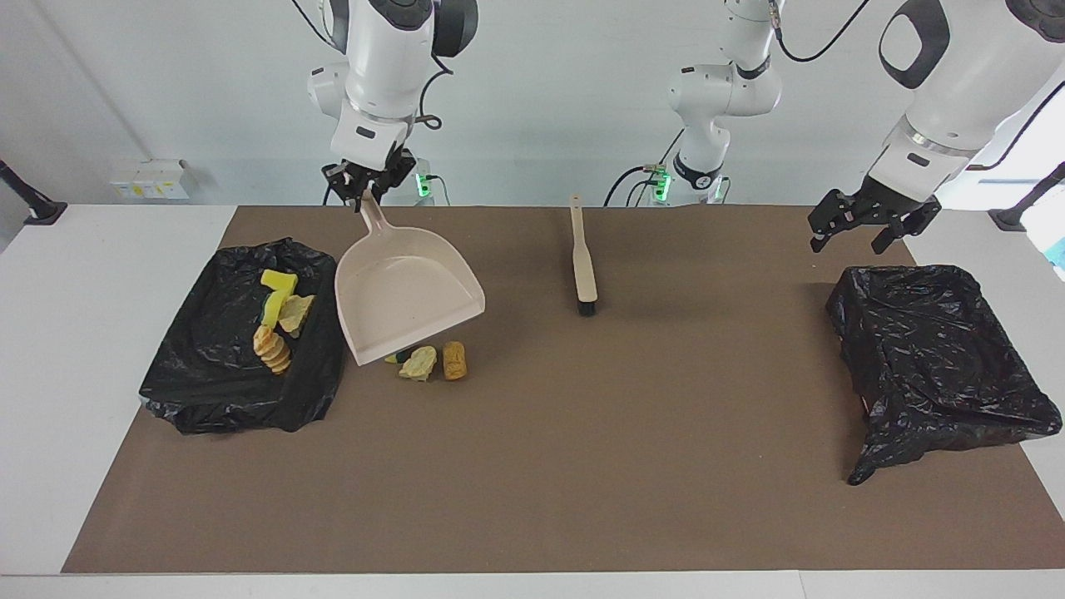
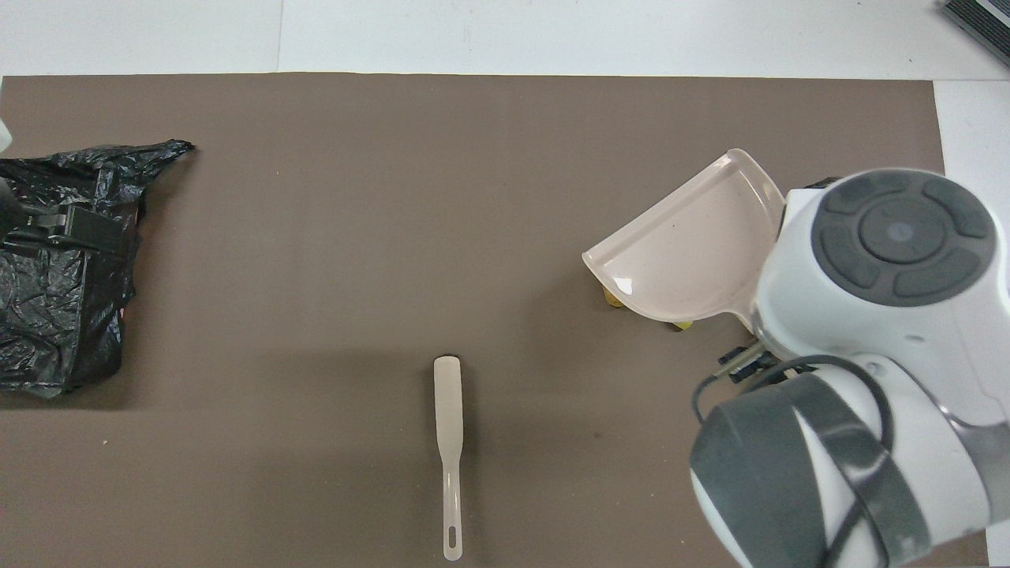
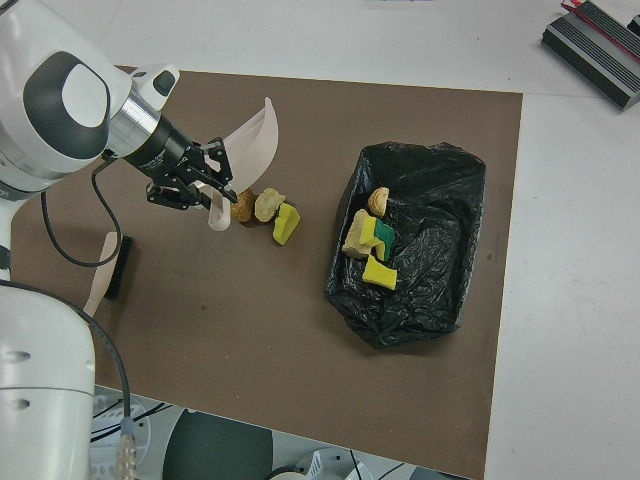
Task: Sweep and dump trash in bin
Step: 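Place the dustpan at the table center with the right gripper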
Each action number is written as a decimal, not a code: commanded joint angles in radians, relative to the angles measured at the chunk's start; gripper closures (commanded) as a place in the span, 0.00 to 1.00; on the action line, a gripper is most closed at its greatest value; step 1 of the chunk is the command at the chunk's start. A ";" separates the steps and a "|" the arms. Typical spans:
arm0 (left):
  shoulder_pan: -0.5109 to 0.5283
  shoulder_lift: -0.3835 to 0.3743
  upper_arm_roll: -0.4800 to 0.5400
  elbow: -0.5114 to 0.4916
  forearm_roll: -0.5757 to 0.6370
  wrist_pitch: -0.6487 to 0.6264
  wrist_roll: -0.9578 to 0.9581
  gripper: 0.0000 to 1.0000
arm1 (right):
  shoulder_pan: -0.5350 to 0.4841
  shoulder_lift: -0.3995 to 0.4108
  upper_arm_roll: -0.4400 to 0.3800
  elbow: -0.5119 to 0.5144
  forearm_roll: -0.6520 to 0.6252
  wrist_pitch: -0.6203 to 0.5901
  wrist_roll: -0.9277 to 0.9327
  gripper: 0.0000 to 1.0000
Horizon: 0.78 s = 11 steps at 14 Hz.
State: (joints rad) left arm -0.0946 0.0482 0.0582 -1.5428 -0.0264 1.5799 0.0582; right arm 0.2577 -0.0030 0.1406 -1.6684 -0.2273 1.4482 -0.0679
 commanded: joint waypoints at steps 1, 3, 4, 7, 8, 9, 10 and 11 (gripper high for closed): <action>0.010 -0.024 -0.011 -0.025 0.019 -0.009 0.020 0.00 | 0.095 0.228 0.019 0.206 0.063 0.038 0.353 1.00; 0.012 -0.027 -0.011 -0.025 0.017 -0.026 0.019 0.00 | 0.124 0.343 0.017 0.297 0.133 0.134 0.521 1.00; 0.012 -0.030 -0.011 -0.025 0.017 -0.029 0.017 0.00 | 0.126 0.389 0.016 0.330 0.190 0.174 0.577 1.00; 0.012 -0.030 -0.011 -0.016 0.019 -0.049 0.019 0.00 | 0.185 0.492 0.017 0.369 0.235 0.328 0.719 1.00; 0.010 -0.031 -0.011 -0.019 0.017 -0.049 0.017 0.00 | 0.193 0.527 0.019 0.378 0.240 0.396 0.756 1.00; 0.010 -0.031 -0.011 -0.020 0.017 -0.048 0.015 0.00 | 0.205 0.575 0.019 0.406 0.256 0.452 0.802 1.00; 0.012 -0.033 -0.011 -0.022 0.017 -0.049 0.015 0.00 | 0.221 0.624 0.019 0.447 0.261 0.472 0.824 1.00; 0.010 -0.033 -0.011 -0.025 0.017 -0.052 0.012 0.00 | 0.238 0.656 0.017 0.467 0.256 0.481 0.826 1.00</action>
State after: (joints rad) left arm -0.0946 0.0366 0.0569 -1.5435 -0.0246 1.5372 0.0626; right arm 0.4727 0.5625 0.1583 -1.3072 0.0068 1.9194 0.7218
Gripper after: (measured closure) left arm 0.000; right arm 0.683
